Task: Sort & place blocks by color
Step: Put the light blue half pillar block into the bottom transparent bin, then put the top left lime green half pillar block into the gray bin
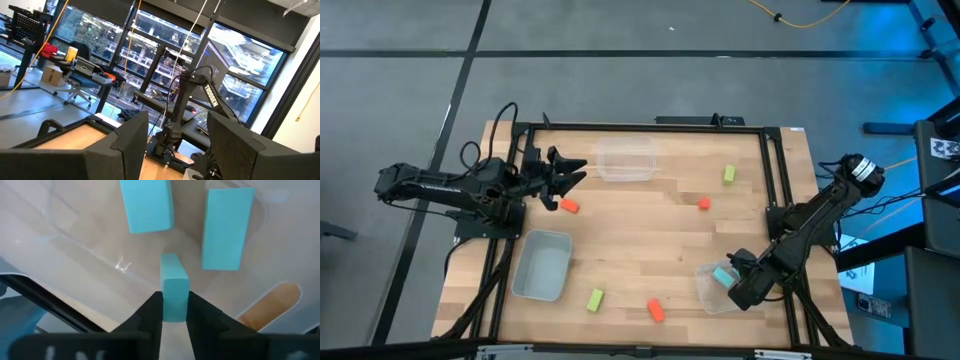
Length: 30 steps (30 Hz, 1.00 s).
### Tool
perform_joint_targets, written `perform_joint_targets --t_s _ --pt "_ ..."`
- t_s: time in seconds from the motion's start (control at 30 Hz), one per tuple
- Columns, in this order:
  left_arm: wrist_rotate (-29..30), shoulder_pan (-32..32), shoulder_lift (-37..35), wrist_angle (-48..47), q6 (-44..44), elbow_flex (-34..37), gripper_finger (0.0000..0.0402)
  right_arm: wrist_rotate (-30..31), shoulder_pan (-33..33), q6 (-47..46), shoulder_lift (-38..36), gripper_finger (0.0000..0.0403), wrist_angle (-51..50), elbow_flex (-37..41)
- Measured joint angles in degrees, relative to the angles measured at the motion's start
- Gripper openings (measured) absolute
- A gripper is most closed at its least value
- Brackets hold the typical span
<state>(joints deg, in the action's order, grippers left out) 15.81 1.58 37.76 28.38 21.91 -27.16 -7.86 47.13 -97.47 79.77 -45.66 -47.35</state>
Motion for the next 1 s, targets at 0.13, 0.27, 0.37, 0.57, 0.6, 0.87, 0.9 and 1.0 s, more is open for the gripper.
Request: perform_joint_targets --t_s 0.13,0.27,0.37,0.57,0.6,0.87,0.9,1.0 --pt "0.0 -0.01 0.0 0.0 0.0 0.0 0.0196 0.35 -0.02 -0.02 0.0 0.0114 0.01 0.0" --pt "0.0 -0.02 0.0 0.0 0.0 -0.02 0.0196 0.34 -0.02 0.0 -0.16 0.0134 0.03 0.0" --pt "0.0 0.0 0.0 0.0 0.0 -0.02 0.0196 0.69 -0.02 0.06 -1.05 0.0144 0.03 0.0" --pt "0.0 -0.02 -0.02 0.0 0.0 -0.02 0.0196 0.8 -0.02 0.26 -5.33 0.0182 0.02 0.0" --pt "0.0 -0.02 -0.01 0.0 0.0 -0.02 0.0196 0.81 -0.02 0.27 -6.49 0.019 0.01 0.0" --pt "0.0 -0.02 0.0 -0.02 0.0 -0.02 0.0196 12.84 -0.28 1.92 -17.76 0.0244 7.15 0.0" --pt "0.0 -0.01 0.0 -0.01 0.01 -0.02 0.0196 16.37 -0.96 3.57 -18.72 0.0247 9.32 0.0" --pt "0.0 0.0 0.0 0.0 0.0 -0.02 0.0195 26.14 -5.2 13.8 -20.42 0.0251 16.85 0.0"
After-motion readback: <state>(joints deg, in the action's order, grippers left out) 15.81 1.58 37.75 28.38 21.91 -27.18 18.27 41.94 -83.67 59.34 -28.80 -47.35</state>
